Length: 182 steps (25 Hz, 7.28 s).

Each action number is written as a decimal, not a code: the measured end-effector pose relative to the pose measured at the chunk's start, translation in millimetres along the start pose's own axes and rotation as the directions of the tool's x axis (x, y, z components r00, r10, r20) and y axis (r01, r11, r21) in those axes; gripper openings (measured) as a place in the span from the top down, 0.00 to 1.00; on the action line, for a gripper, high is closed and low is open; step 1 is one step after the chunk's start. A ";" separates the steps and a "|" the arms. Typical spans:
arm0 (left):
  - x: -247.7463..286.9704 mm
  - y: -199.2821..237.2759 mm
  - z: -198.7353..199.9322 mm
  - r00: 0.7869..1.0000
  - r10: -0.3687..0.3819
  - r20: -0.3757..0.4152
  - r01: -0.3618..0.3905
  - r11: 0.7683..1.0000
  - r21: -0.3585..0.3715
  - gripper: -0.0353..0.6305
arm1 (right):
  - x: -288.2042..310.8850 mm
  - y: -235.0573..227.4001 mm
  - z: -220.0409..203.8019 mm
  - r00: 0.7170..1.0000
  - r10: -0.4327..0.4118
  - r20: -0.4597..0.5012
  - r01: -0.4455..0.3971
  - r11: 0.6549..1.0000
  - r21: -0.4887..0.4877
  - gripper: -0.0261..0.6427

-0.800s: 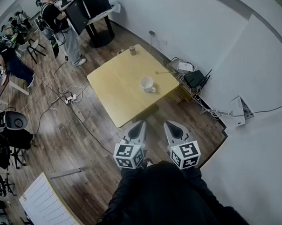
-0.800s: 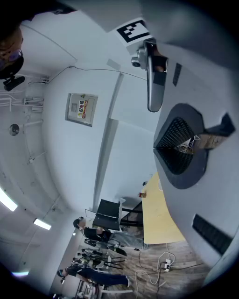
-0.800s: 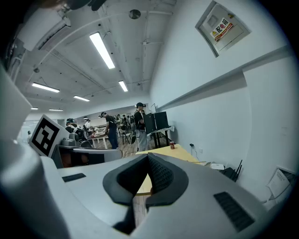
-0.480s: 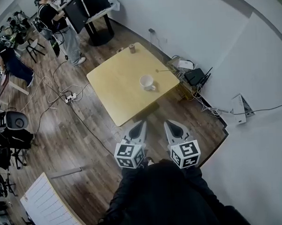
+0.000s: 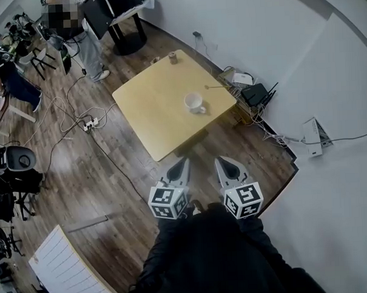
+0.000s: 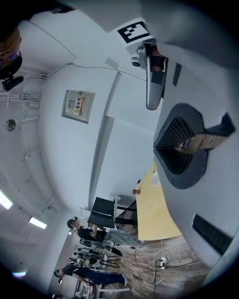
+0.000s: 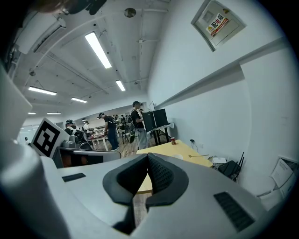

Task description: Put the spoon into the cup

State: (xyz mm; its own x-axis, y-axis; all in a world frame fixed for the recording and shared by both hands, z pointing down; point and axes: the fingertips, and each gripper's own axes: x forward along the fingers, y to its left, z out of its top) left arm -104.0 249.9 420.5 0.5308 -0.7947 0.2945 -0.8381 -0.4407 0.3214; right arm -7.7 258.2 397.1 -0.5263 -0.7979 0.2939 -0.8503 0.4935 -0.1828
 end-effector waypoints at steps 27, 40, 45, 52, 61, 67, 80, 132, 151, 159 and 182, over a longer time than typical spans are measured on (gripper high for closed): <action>158.7 74.7 30.0 0.993 0.097 -0.061 -0.100 0.994 -0.047 0.89 | 137.1 -118.3 25.4 0.995 0.052 -0.083 -0.049 0.998 0.036 0.93; 281.1 103.5 60.7 0.981 0.174 -0.088 -0.181 0.980 -0.080 0.89 | 215.7 -234.7 40.7 0.985 0.104 -0.139 -0.089 0.990 0.112 0.93; 302.7 115.4 49.9 0.973 0.201 -0.113 -0.211 0.974 -0.085 0.89 | 234.3 -275.4 27.7 0.981 0.097 -0.170 -0.072 0.986 0.147 0.93; 316.1 137.4 34.2 0.960 0.229 -0.158 -0.246 0.965 -0.092 0.89 | 258.3 -313.7 -4.0 0.970 0.074 -0.230 -0.018 0.972 0.233 0.93; 341.2 185.7 10.1 0.941 0.254 -0.223 -0.282 0.954 -0.106 0.89 | 314.0 -373.7 -51.6 0.952 0.015 -0.306 0.086 0.946 0.313 0.93; 369.6 214.1 -14.9 0.924 0.272 -0.270 -0.314 0.941 -0.124 0.89 | 351.6 -417.0 -81.9 0.942 -0.004 -0.337 0.127 0.931 0.343 0.93; 421.8 246.7 -26.2 0.910 0.281 -0.306 -0.330 0.936 -0.121 0.89 | 406.4 -495.1 -131.7 0.924 -0.039 -0.381 0.210 0.884 0.418 0.86; 354.4 273.8 -45.0 0.889 0.338 -0.308 -0.402 0.899 -0.174 0.89 | 406.2 -314.9 -56.3 0.822 0.531 -0.206 -0.297 0.707 0.642 0.92; 301.8 261.9 -53.7 0.898 0.335 -0.287 -0.399 0.893 -0.206 0.89 | 420.8 -273.7 -97.4 0.857 0.341 -0.386 -0.130 0.868 0.478 0.85; 282.3 246.6 -16.2 0.924 0.317 -0.213 -0.357 0.916 -0.186 0.89 | 390.3 -294.3 -50.9 0.936 0.201 -0.290 -0.044 0.881 0.471 0.72; 256.5 142.1 182.6 0.980 0.171 0.106 -0.174 0.984 0.025 0.89 | 271.1 -151.3 179.7 0.987 0.117 0.108 -0.113 0.992 -0.048 0.93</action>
State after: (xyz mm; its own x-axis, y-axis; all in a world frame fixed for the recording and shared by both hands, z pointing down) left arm -109.8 -92.8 377.4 0.3635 -0.8980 0.2479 -0.9207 -0.3057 0.2426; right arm -21.6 -95.0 335.9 -0.6190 -0.7674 0.1669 -0.7848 0.5961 -0.1697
